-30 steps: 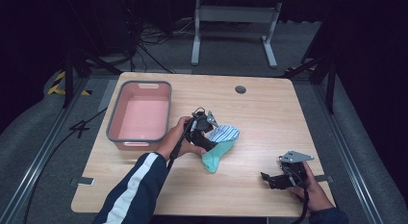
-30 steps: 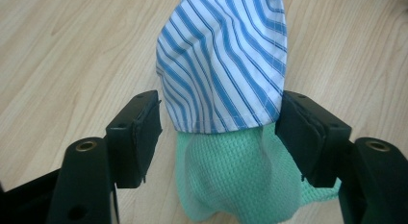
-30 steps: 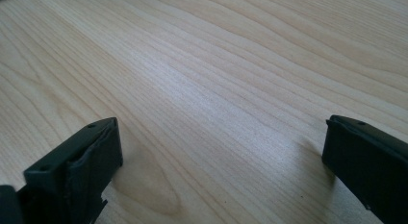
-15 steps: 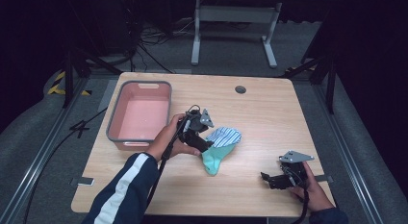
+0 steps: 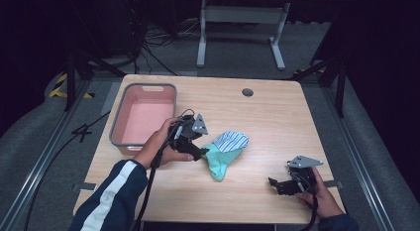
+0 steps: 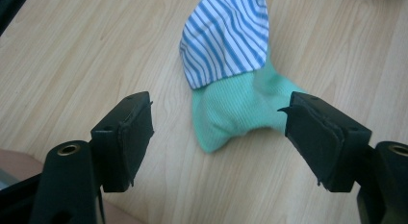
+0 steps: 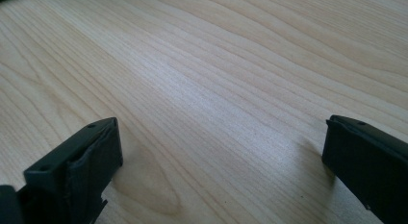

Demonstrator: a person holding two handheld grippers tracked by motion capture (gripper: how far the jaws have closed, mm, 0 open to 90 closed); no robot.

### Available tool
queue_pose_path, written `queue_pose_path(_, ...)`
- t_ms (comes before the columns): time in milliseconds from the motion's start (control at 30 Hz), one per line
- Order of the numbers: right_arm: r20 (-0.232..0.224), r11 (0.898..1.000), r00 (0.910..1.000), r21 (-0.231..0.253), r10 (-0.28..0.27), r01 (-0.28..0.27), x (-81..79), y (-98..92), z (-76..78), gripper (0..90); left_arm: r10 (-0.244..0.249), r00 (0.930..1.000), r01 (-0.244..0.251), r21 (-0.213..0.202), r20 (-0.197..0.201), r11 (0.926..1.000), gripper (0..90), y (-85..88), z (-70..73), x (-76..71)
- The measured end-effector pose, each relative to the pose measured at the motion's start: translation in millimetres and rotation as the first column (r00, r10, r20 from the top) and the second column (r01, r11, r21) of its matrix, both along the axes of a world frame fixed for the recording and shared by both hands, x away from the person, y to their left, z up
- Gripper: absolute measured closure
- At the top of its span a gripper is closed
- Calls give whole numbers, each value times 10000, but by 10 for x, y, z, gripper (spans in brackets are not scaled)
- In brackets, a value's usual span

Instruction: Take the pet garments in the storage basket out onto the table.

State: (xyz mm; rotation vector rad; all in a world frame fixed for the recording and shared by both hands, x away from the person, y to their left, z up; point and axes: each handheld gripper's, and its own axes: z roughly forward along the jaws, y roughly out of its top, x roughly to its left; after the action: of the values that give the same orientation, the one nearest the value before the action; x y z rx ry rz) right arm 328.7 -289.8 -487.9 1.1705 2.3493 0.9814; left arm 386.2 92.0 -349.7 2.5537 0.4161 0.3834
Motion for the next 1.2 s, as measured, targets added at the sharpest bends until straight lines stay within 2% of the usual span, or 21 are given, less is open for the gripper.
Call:
queue_pose_path(400,-3,10000,10000,1,0,0,0,0,0,5,-157,9994,137,626,314,9979,232,293,3,-212)
queue_pose_path(500,-3,10000,10000,0,-1,1,0,0,0,5,-67,9996,49,607,287,9981,233,383,-24,-276)
queue_pose_path(767,0,10000,10000,1,1,-1,0,0,0,6,57,9999,-67,808,121,9967,229,586,-154,-406)
queue_pose_path(933,-1,10000,10000,4,1,-1,0,0,0,5,196,9998,-201,946,61,9953,226,726,-285,-468)
queue_pose_path(1200,1,10000,10000,0,2,-2,0,0,0,5,463,9989,-464,1126,40,9926,225,859,-415,-504)
